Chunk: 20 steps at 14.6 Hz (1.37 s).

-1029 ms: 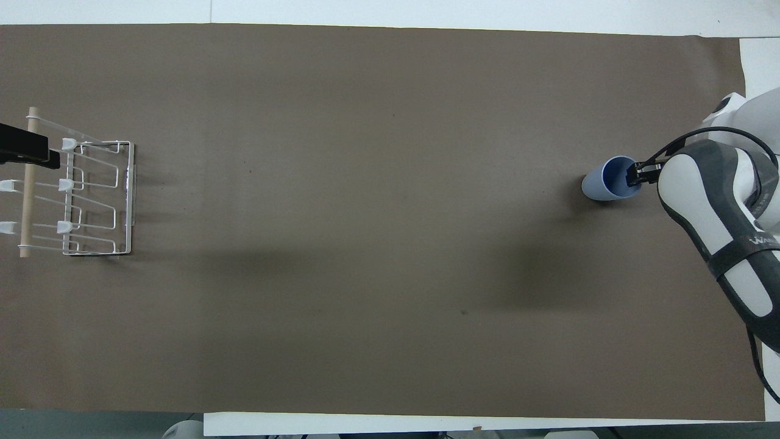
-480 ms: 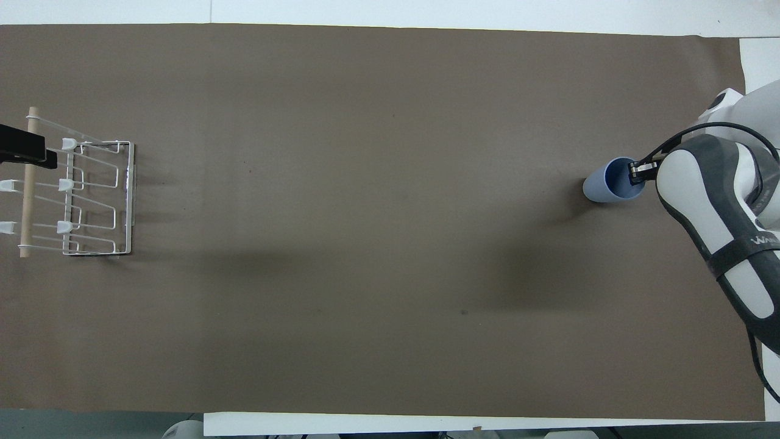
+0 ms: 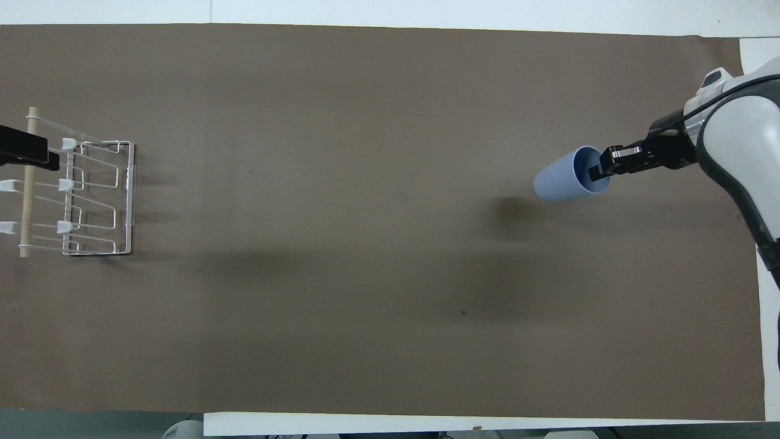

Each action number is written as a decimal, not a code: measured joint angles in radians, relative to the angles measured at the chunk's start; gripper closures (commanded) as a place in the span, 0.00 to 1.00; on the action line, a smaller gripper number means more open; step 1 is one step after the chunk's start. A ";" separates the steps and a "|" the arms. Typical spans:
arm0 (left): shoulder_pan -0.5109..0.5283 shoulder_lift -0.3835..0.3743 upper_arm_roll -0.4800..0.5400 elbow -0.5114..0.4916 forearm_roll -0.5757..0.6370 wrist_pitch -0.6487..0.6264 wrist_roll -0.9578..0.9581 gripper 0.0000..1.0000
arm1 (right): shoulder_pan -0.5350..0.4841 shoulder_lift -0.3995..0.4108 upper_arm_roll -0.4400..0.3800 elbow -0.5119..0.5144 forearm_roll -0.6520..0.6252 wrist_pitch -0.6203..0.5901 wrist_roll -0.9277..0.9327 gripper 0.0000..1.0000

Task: Hang cup on cup holder
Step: 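Lift the blue cup with the right gripper while the left gripper approaches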

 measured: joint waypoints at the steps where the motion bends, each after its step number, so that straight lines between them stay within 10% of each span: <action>1: 0.000 -0.002 0.001 -0.006 0.000 0.000 0.000 0.00 | 0.001 -0.013 0.002 0.005 0.063 -0.036 0.015 1.00; 8: -0.001 -0.059 -0.001 -0.114 0.000 0.006 -0.102 0.00 | 0.053 -0.036 0.103 0.007 0.503 -0.051 0.383 1.00; 15: -0.154 -0.065 -0.020 -0.123 -0.055 0.090 -0.603 0.00 | 0.317 -0.035 0.114 -0.015 0.536 0.253 0.641 1.00; 20: -0.236 -0.065 -0.024 -0.133 -0.231 0.213 -1.071 0.00 | 0.327 -0.034 0.108 -0.024 0.536 0.273 0.657 1.00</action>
